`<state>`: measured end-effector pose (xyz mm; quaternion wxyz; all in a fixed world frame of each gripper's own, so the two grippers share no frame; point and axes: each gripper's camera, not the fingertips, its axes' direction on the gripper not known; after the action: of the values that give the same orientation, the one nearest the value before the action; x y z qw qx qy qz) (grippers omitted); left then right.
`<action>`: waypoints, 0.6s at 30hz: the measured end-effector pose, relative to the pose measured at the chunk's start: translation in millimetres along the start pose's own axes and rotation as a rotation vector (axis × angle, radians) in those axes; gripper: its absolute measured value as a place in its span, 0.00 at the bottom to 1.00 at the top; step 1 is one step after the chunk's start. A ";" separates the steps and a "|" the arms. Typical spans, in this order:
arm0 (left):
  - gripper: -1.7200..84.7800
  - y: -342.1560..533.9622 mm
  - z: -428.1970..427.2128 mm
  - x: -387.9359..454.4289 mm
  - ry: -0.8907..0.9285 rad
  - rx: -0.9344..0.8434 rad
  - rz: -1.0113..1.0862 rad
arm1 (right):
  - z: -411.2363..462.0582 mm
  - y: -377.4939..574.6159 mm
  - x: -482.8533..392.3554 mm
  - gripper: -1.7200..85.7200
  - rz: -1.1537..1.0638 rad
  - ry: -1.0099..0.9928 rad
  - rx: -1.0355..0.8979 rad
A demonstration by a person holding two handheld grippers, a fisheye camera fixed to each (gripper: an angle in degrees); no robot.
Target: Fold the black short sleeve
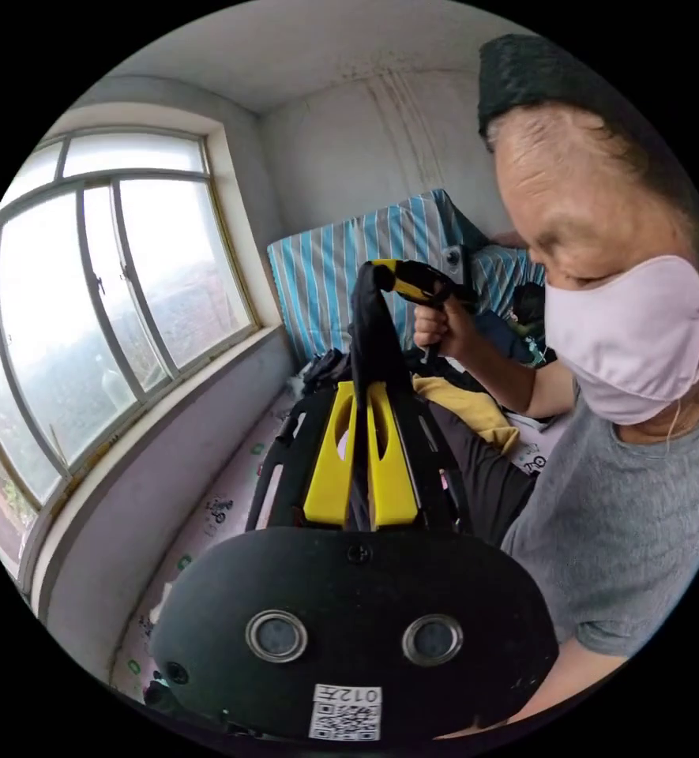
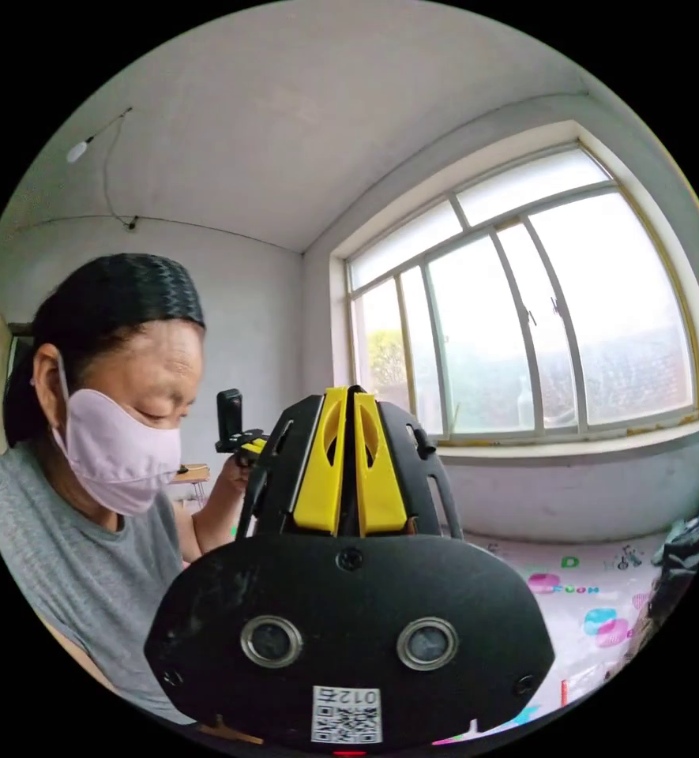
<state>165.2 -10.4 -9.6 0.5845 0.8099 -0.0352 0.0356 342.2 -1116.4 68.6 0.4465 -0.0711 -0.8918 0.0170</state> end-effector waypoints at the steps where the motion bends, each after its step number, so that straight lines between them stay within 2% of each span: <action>1: 0.03 0.9 20.6 -17.9 0.035 -0.045 -0.032 | 8.5 6.3 15.8 0.01 0.022 0.020 -0.023; 3: 0.03 10.8 66.1 -52.5 0.108 -0.132 -0.134 | 47.1 46.7 90.0 0.02 0.133 0.115 -0.139; 7: 0.05 94.3 223.4 -138.6 0.324 -0.389 -0.476 | 108.3 159.6 219.7 0.02 0.422 0.228 -0.399; 8: 0.05 132.4 266.4 -160.5 0.348 -0.486 -0.581 | 123.6 206.7 259.0 0.02 0.544 0.291 -0.497; 10: 0.05 188.8 305.5 -190.6 0.325 -0.564 -0.747 | 136.1 275.8 304.5 0.03 0.685 0.414 -0.630; 12: 0.06 235.5 319.4 -215.8 0.301 -0.570 -0.885 | 133.9 347.5 341.8 0.04 0.838 0.499 -0.686; 14: 0.06 276.8 324.1 -236.6 0.260 -0.590 -0.969 | 133.2 381.8 355.9 0.06 0.880 0.515 -0.698; 18: 0.07 305.5 340.8 -253.2 0.254 -0.653 -0.968 | 155.7 430.9 374.5 0.08 0.870 0.541 -0.781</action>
<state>-111.2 -426.0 146.8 0.7525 0.5017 0.3990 -0.1509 44.5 -631.8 231.9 0.5491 -0.5855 -0.5778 -0.1478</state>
